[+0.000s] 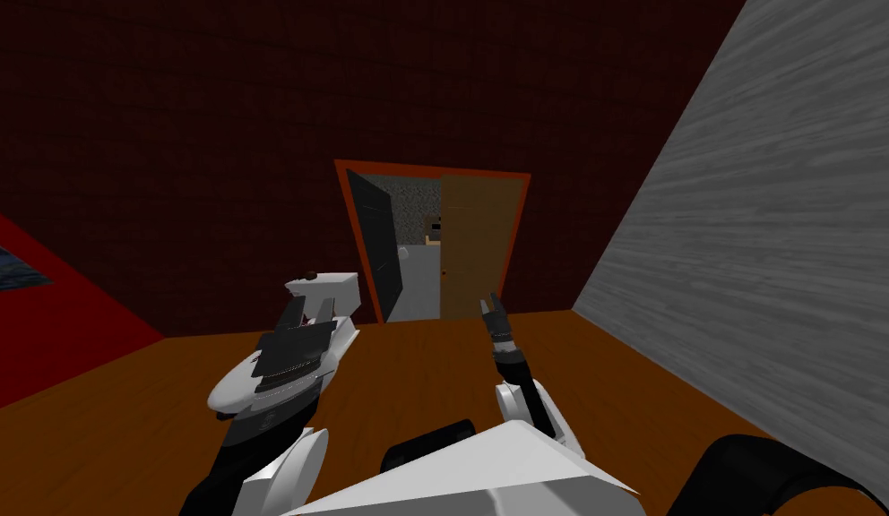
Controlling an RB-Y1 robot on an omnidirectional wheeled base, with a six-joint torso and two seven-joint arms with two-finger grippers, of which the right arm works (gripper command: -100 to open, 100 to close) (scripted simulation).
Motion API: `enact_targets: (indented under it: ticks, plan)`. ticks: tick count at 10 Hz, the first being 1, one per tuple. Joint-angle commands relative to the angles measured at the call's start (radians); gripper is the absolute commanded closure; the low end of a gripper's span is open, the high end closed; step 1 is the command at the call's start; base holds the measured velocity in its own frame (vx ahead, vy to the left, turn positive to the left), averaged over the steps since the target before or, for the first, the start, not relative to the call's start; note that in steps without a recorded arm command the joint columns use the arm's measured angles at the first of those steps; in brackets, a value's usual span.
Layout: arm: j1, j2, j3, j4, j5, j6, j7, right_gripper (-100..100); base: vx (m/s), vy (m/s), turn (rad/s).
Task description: Push the door open
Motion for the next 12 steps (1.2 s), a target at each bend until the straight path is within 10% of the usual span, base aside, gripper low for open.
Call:
enact_targets:
  ticks: [1, 12]
  plan:
    - [-0.021, -0.008, -0.003, 0.044, -0.002, -0.002, 0.009, -100, 0.135, -0.002, 0.002]
    - [-0.116, -0.044, -0.033, 0.285, -0.019, -0.039, 0.044, -100, 0.114, 0.001, 0.004]
